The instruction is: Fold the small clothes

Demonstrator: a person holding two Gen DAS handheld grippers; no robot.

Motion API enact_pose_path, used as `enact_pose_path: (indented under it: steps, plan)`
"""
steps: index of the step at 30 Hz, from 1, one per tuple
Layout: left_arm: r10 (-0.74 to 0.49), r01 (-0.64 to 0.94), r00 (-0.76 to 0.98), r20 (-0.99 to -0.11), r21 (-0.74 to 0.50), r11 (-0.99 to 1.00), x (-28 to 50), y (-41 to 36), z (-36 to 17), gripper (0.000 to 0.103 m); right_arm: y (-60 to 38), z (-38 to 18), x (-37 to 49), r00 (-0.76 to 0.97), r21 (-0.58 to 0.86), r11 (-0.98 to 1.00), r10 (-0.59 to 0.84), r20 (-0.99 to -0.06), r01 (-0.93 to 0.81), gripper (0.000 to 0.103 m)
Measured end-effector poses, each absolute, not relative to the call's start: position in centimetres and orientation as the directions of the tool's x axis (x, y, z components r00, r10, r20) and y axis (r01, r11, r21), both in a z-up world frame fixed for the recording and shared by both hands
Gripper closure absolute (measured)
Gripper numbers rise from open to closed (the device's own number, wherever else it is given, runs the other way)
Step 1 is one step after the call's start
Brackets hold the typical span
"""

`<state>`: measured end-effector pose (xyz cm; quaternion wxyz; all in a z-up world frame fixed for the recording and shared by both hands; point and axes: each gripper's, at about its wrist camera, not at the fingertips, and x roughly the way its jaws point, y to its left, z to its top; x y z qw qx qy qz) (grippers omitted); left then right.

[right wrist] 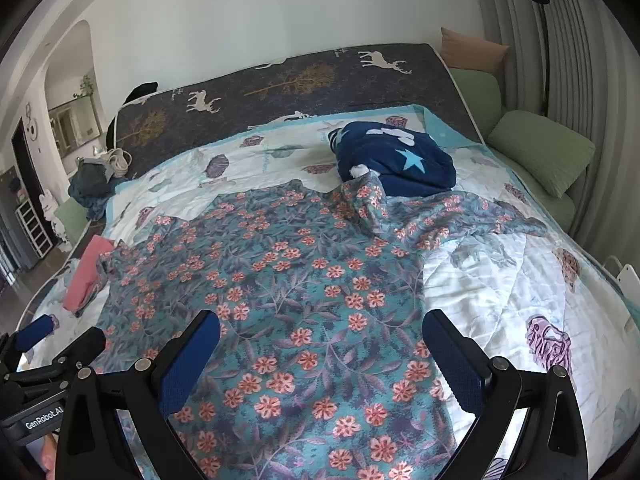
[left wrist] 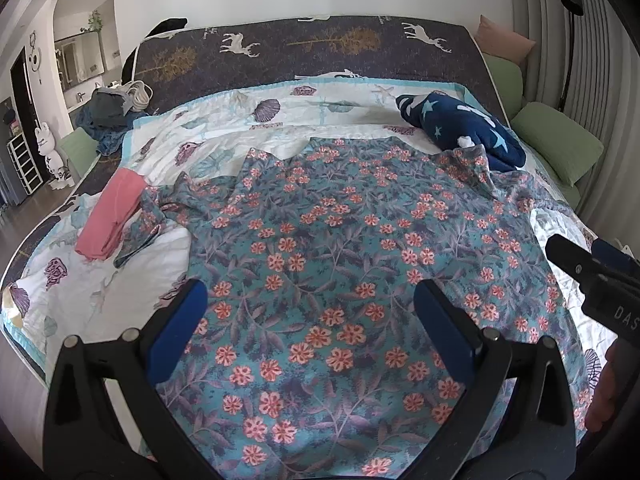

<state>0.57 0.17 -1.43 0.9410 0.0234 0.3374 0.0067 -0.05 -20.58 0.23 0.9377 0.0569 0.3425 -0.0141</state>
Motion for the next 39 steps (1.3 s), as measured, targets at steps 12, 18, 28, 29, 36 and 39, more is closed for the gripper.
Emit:
enact_pose_path:
  steps: [12,18,28,29,36,39]
  plan:
    - [0.031,-0.002,0.768,-0.640,0.046,0.999,0.8,0.5,-1.5,0.000,-19.9,0.3,-0.2,0.766,0.091,0.994,0.018,-0.643,0.053,0.000]
    - [0.028,-0.002,0.770,-0.637,0.041,0.999,0.6,0.9,-1.5,0.000,-18.9,0.5,-0.3,0.768,0.085,0.996,0.026,-0.640,0.036,0.000]
    - [0.027,-0.004,0.772,-0.636,0.037,0.999,0.5,1.8,-1.5,0.000,-17.9,0.8,-0.4,0.772,0.088,0.996,0.050,-0.633,0.007,0.000]
    - [0.026,-0.004,0.772,-0.636,0.036,0.999,0.5,1.8,-1.6,0.000,-17.8,0.7,-0.5,0.772,0.088,0.996,0.051,-0.633,0.005,0.000]
    - [0.026,-0.004,0.771,-0.636,0.036,0.999,0.5,1.8,-1.6,0.000,-17.3,0.6,-0.4,0.767,0.084,0.996,0.056,-0.639,-0.003,0.000]
    - [0.024,-0.004,0.771,-0.636,0.033,0.999,0.5,2.0,-1.7,0.000,-17.1,0.6,-0.4,0.766,0.082,0.997,0.056,-0.640,-0.004,0.000]
